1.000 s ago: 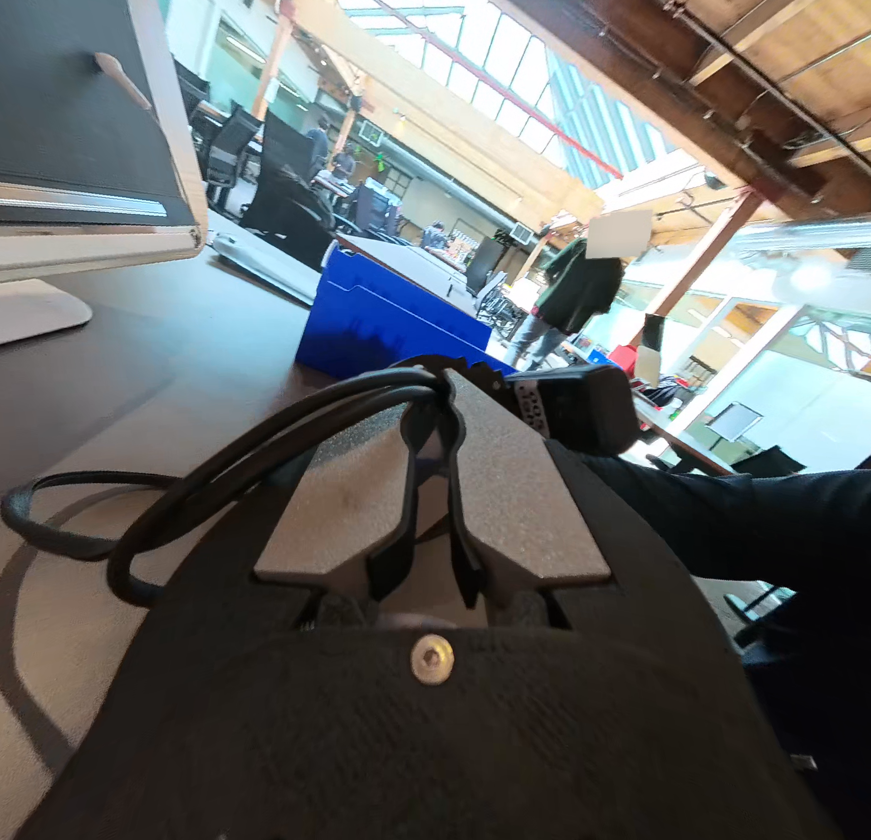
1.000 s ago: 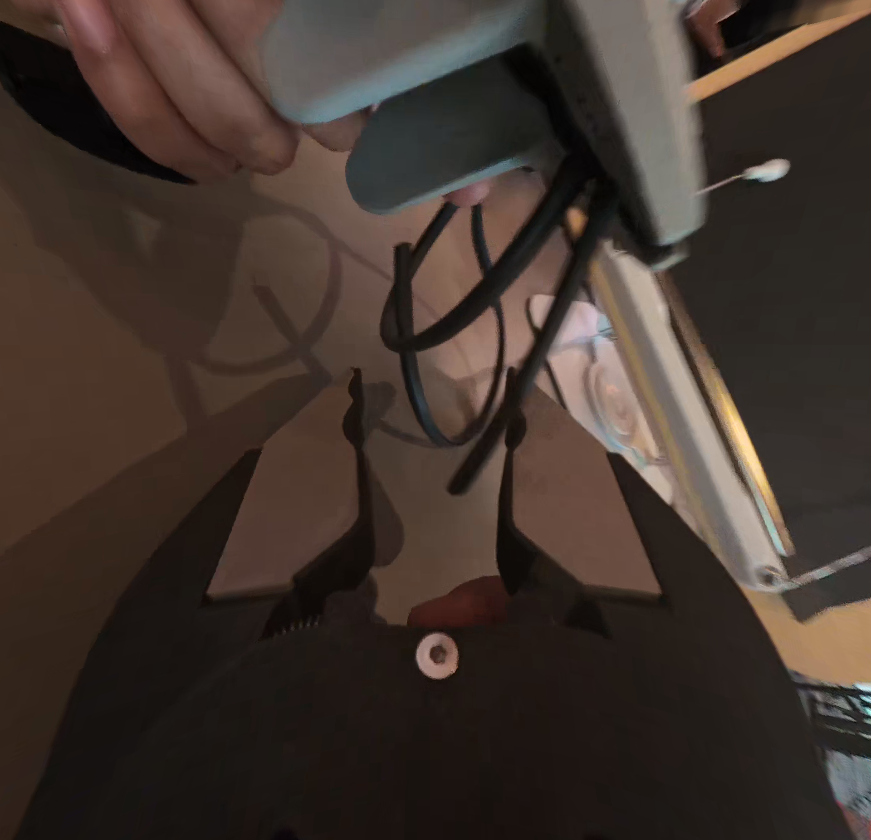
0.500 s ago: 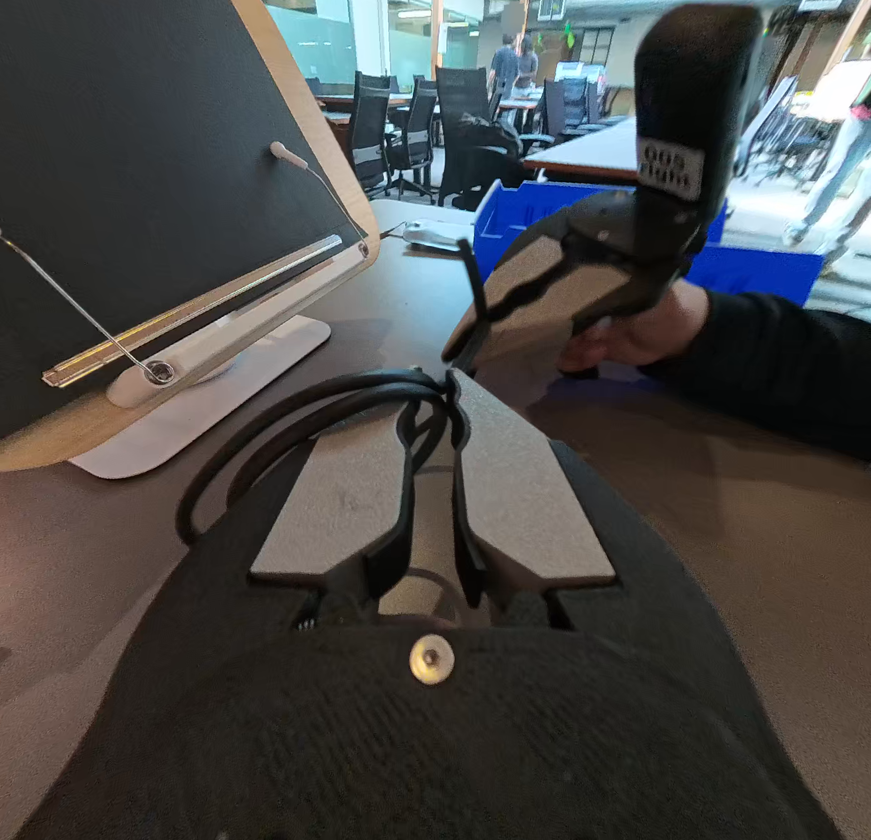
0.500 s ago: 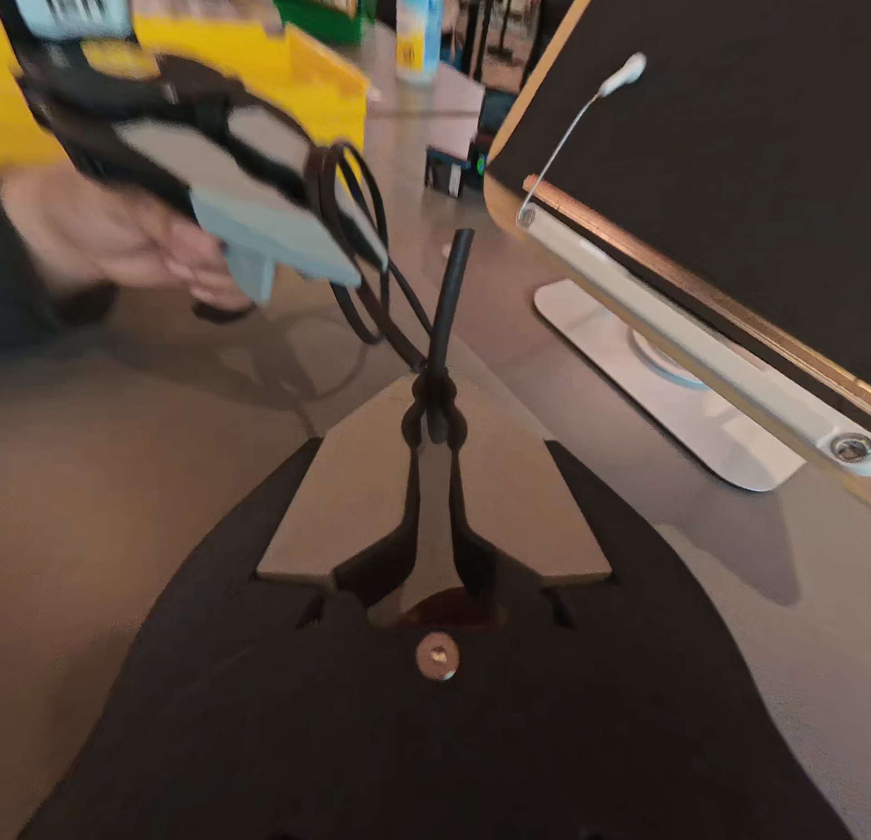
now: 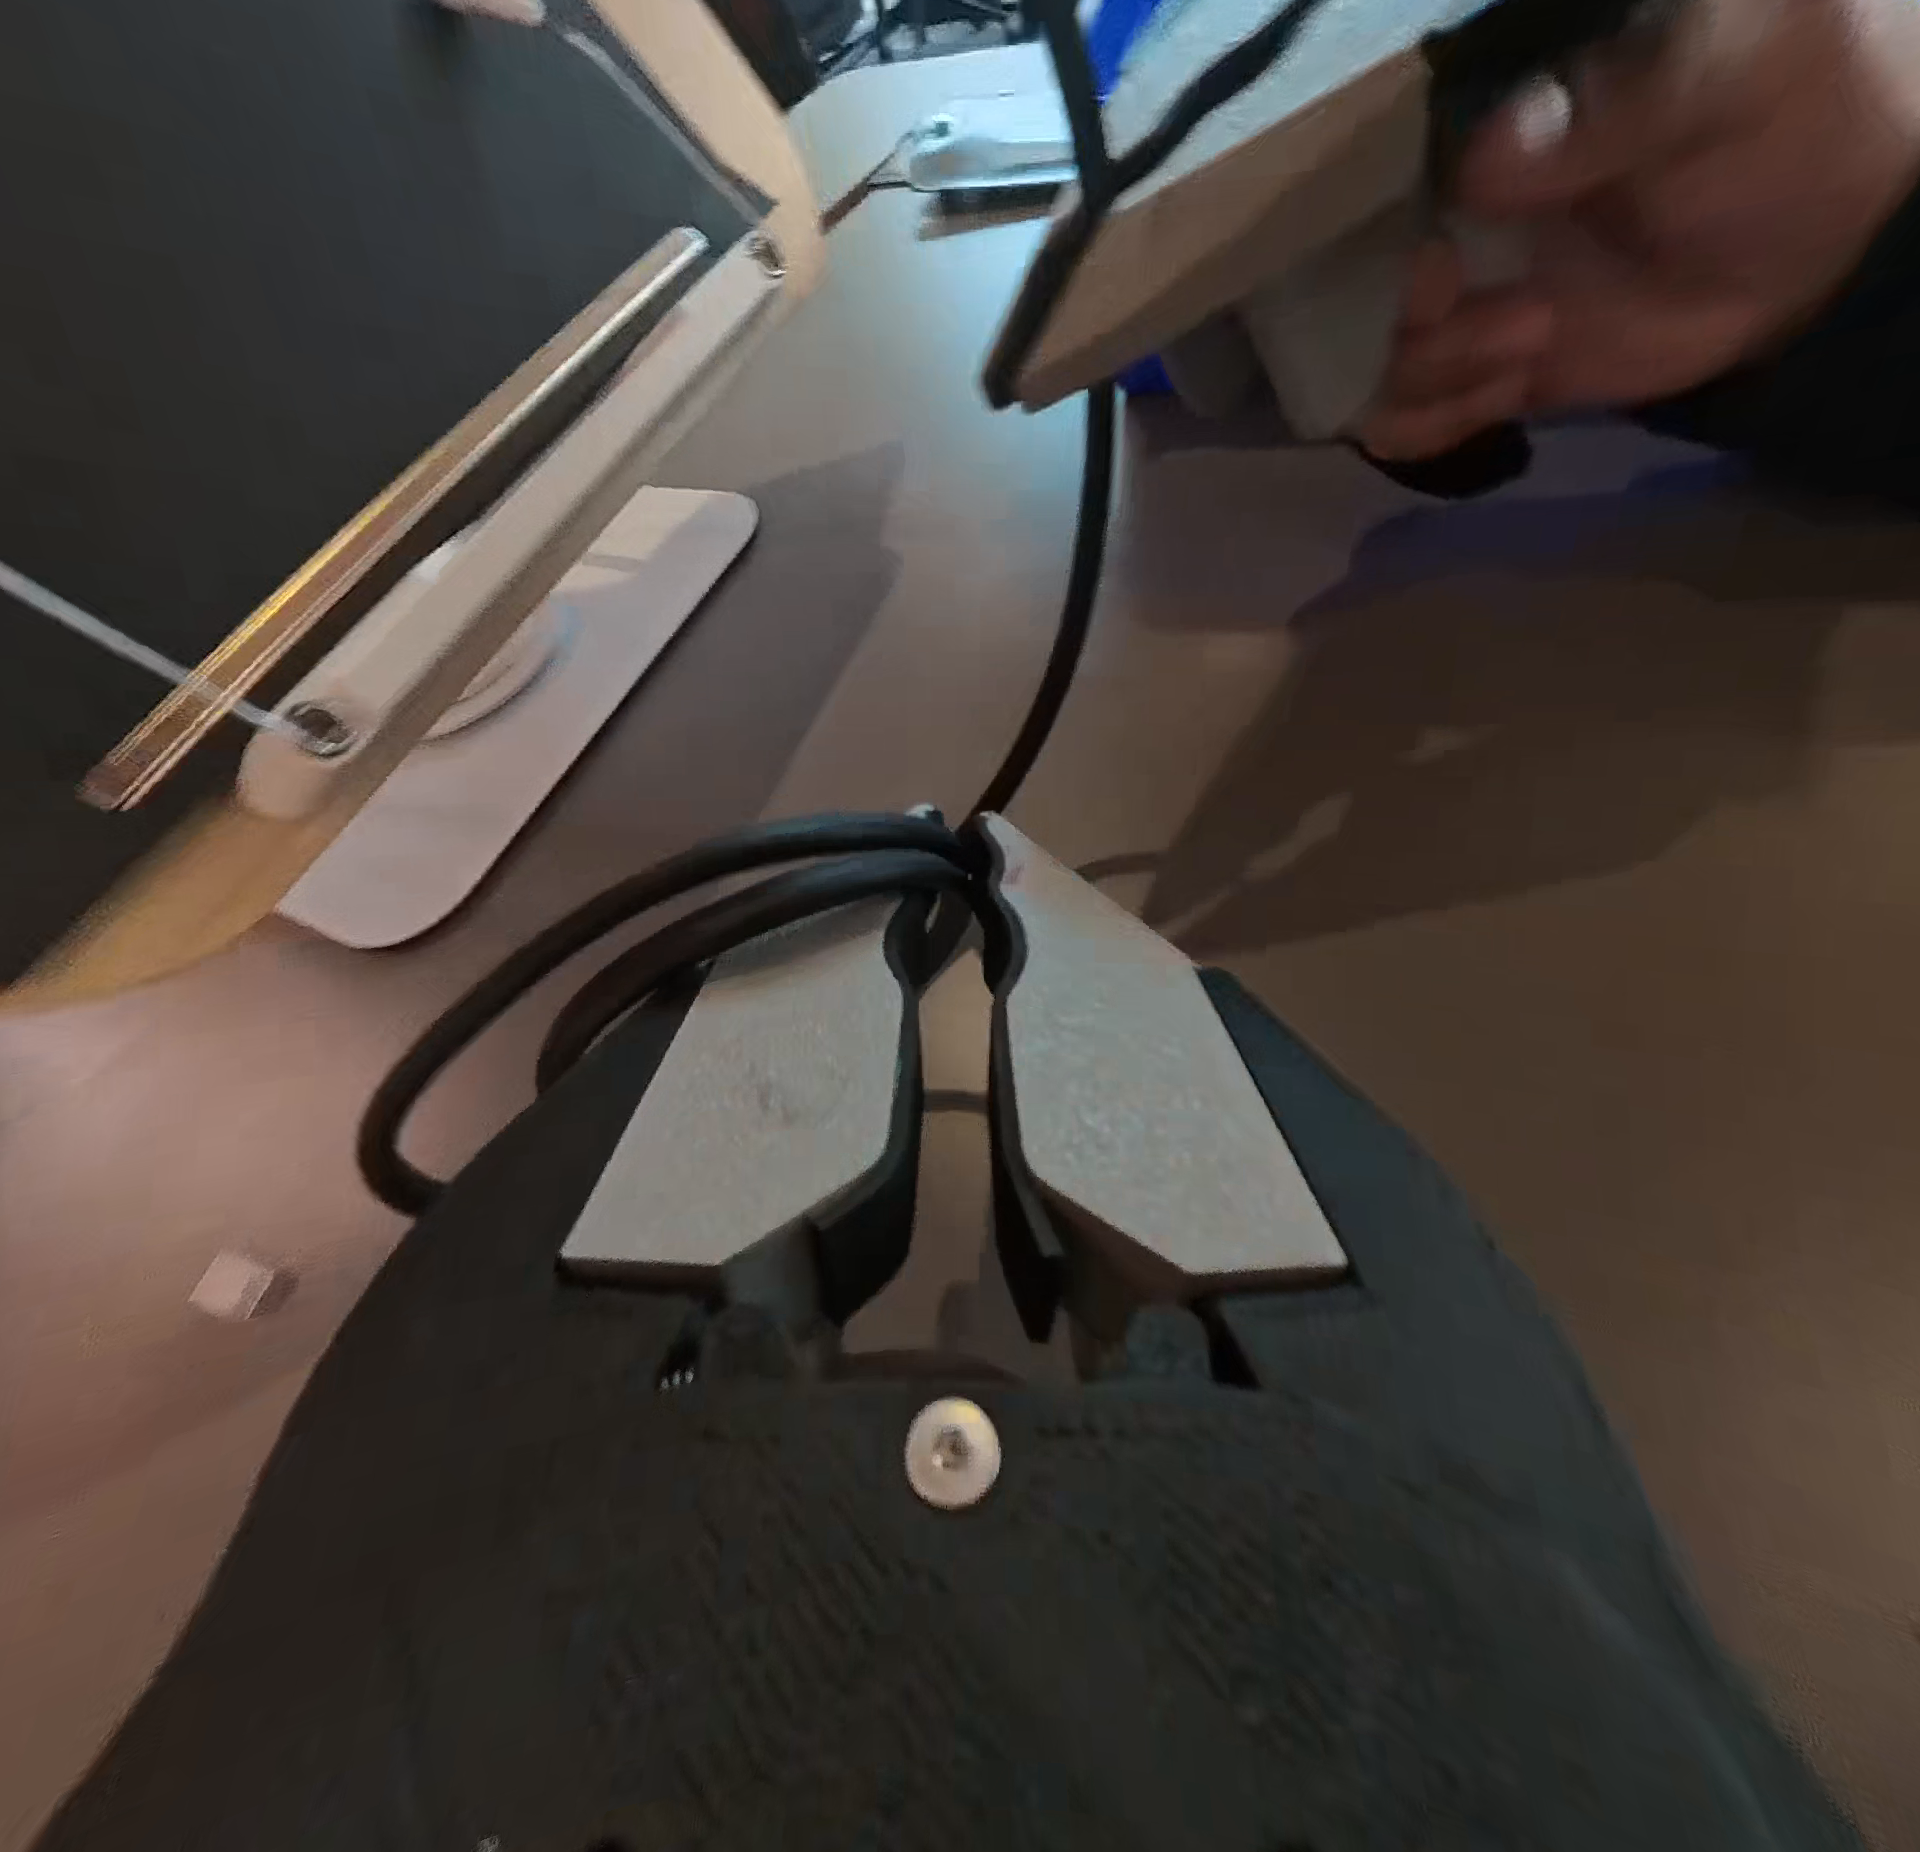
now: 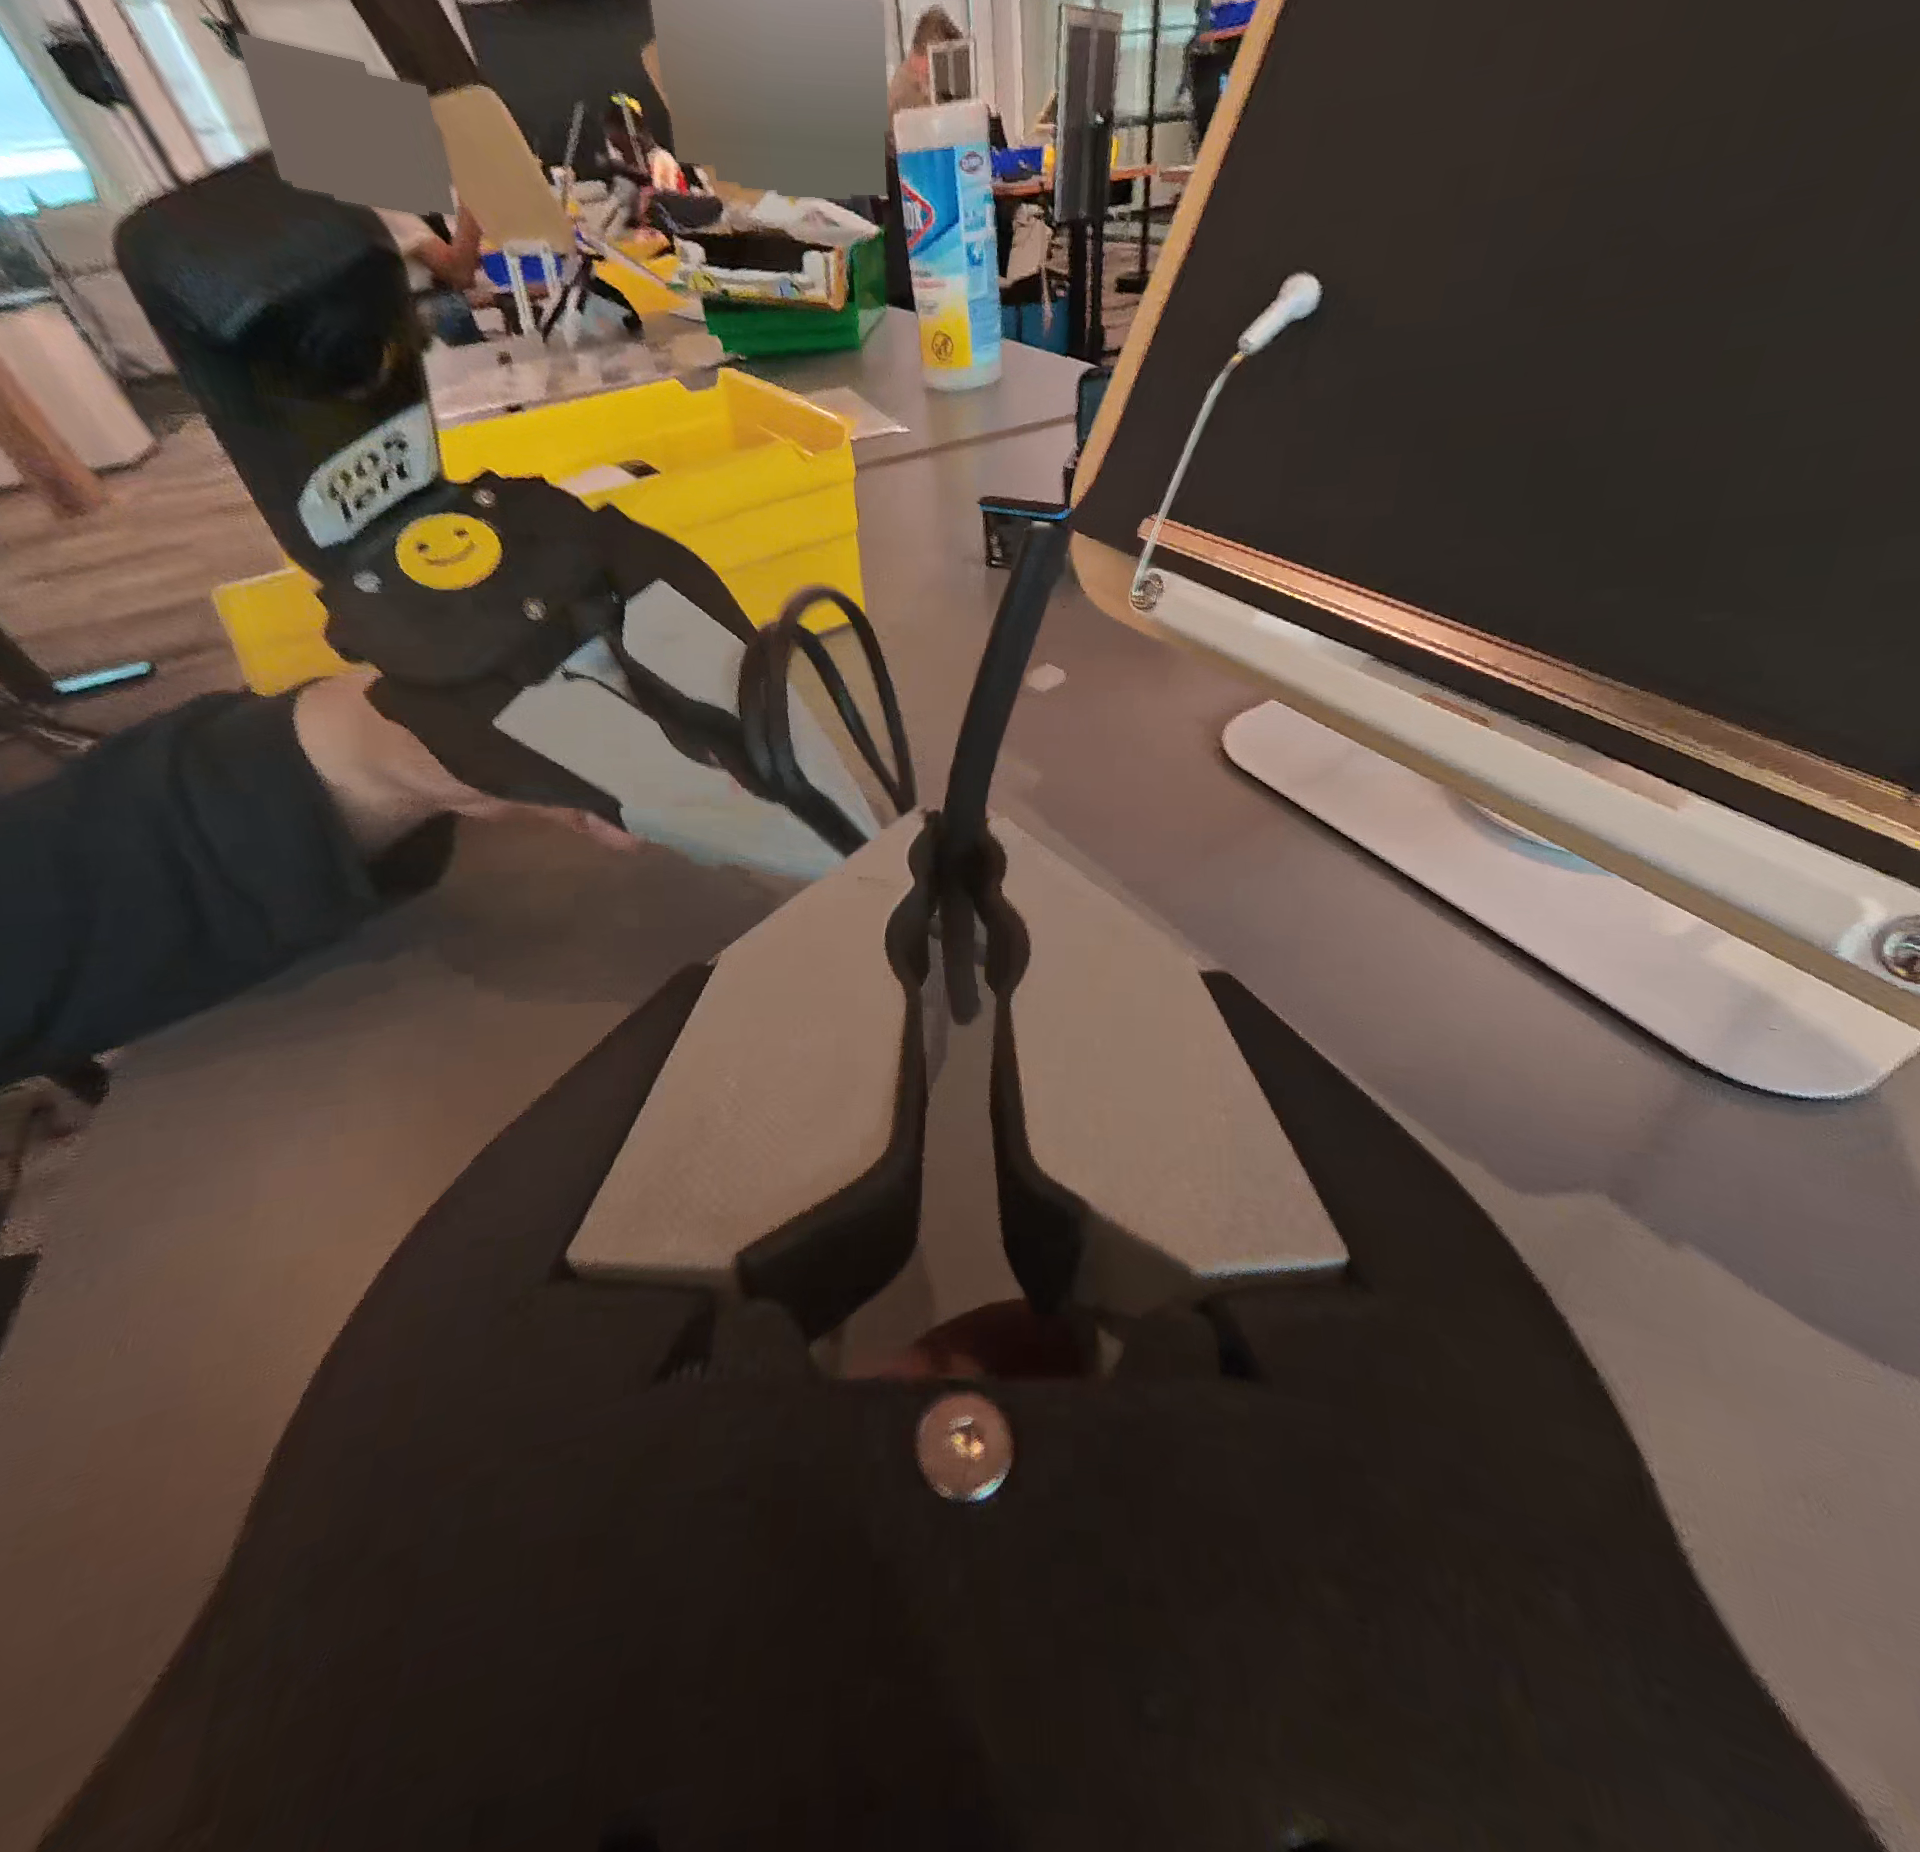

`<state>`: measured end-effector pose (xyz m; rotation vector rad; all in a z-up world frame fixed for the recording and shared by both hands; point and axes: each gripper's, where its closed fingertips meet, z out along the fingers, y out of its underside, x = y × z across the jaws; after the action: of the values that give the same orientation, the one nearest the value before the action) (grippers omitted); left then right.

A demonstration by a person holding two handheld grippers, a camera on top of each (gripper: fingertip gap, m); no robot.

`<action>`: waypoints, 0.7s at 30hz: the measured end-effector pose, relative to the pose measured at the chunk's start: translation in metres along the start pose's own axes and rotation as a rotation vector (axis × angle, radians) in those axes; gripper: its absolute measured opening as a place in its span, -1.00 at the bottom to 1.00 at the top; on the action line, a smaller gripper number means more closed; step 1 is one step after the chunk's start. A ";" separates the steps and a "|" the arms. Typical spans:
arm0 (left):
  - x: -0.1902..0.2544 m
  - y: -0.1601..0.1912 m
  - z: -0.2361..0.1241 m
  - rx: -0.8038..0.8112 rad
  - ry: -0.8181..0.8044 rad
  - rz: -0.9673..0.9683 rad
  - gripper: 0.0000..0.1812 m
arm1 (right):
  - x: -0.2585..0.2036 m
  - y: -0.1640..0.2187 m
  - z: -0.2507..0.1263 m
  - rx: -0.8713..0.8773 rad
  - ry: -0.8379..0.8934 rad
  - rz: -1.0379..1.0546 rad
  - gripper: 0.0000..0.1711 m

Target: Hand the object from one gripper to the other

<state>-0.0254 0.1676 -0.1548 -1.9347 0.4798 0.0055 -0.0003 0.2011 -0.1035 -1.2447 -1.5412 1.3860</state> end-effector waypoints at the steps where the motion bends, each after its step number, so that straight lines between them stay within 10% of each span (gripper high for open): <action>1: 0.006 -0.001 0.003 0.000 0.016 0.017 -0.95 | -0.004 -0.001 0.001 0.004 -0.017 0.000 -0.99; 11: 0.052 -0.025 0.019 0.104 0.148 0.009 -0.65 | -0.051 0.004 0.024 -0.018 -0.171 -0.018 -0.99; 14: 0.048 -0.025 0.020 0.108 0.161 -0.072 -0.96 | -0.056 0.006 0.026 -0.024 -0.190 -0.027 -0.99; 21: 0.018 -0.023 0.015 0.125 0.054 -0.152 -0.96 | -0.038 -0.003 0.014 0.011 -0.150 0.040 -0.89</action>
<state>0.0020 0.1828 -0.1447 -1.8479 0.3588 -0.1717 -0.0031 0.1608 -0.0999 -1.1941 -1.6144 1.5423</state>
